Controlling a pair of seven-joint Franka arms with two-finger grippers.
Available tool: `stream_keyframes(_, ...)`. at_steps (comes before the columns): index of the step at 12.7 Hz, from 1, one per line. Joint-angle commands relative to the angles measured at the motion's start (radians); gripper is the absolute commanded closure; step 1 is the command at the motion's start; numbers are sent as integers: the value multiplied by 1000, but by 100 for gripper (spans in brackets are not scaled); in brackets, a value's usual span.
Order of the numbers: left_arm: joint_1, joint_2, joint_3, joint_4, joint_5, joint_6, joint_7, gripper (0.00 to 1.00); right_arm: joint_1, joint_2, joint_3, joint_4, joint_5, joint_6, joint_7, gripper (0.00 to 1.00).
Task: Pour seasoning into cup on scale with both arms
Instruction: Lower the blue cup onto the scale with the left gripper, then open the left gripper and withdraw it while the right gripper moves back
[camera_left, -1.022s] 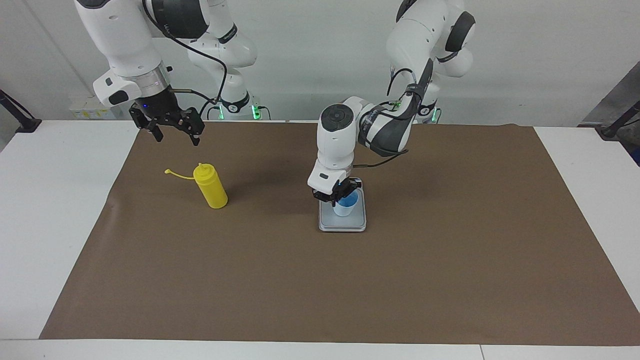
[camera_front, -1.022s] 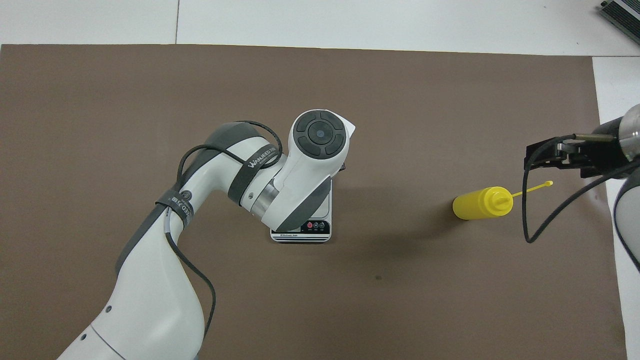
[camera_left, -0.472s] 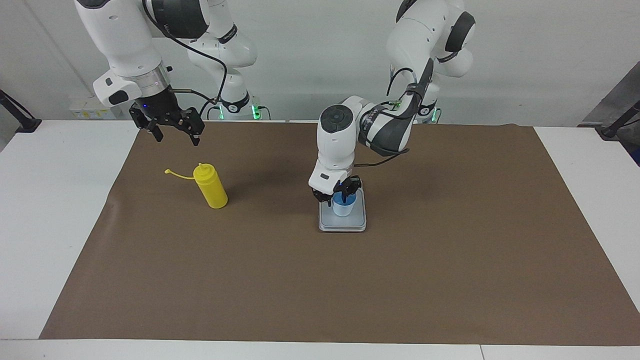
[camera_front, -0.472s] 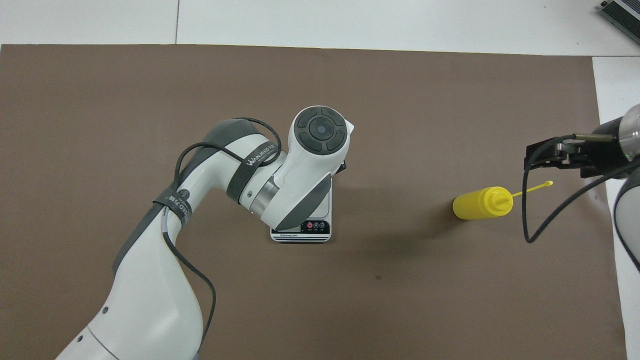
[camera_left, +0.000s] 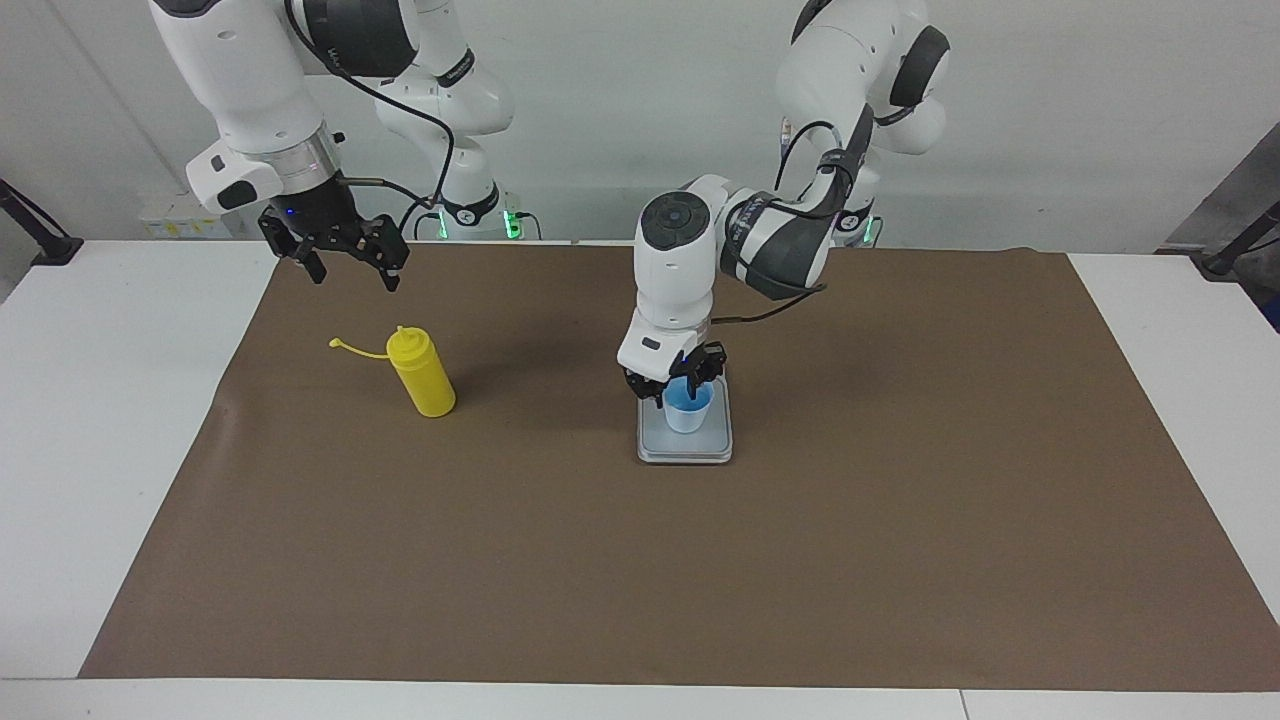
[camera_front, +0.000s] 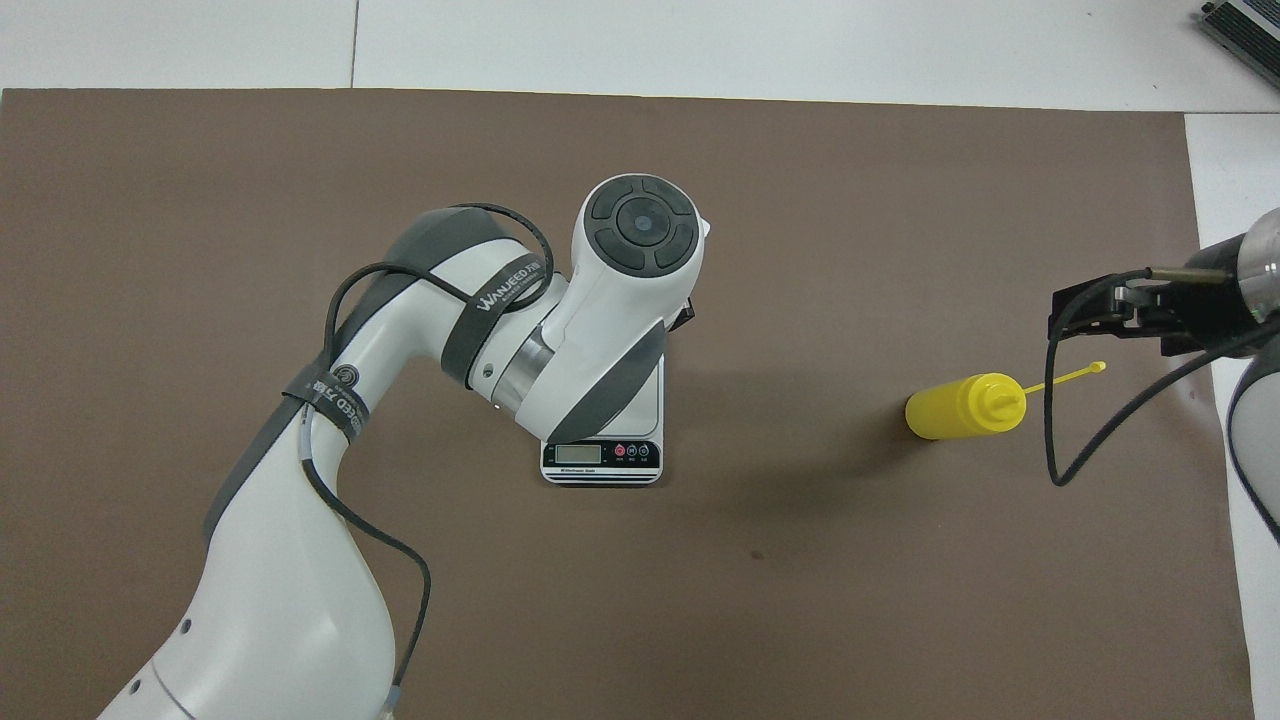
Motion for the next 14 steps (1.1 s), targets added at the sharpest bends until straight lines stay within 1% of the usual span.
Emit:
stream_keyframes(1, 0, 36, 14, 72, 18, -67, -7, 48, -24, -23, -1, -26, 25, 0, -31, 0)
stream_keyframes(2, 17, 31, 12, 92, 16, -95, -4, 48, -22, -23, 2, -29, 25, -1, -33, 0)
stream_keyframes(3, 49, 25, 5, 133, 15, -139, 5, 48, -21, -29, 2, -37, 25, 0, -53, 0)
stream_keyframes(5, 107, 10, -1, 196, 12, -236, 95, 49, -25, -44, 1, -76, 25, 20, -108, 0)
stream_keyframes(7, 159, -25, 0, 202, 10, -282, 193, 49, -27, -67, 2, -128, 31, 65, -146, 0)
stream_keyframes(9, 227, -57, -1, 203, 4, -323, 307, 49, -31, -99, -1, -205, 61, 138, -255, 0)
stream_keyframes(10, 258, -62, -1, 204, 1, -343, 376, 49, -53, -122, -1, -254, 81, 178, -319, 0)
stream_keyframes(12, 307, -70, -1, 202, 1, -353, 451, 48, -94, -170, -3, -363, 150, 268, -480, 0)
stream_keyframes(14, 356, -76, 0, 201, 1, -360, 528, 48, -126, -216, -3, -461, 204, 322, -598, 0)
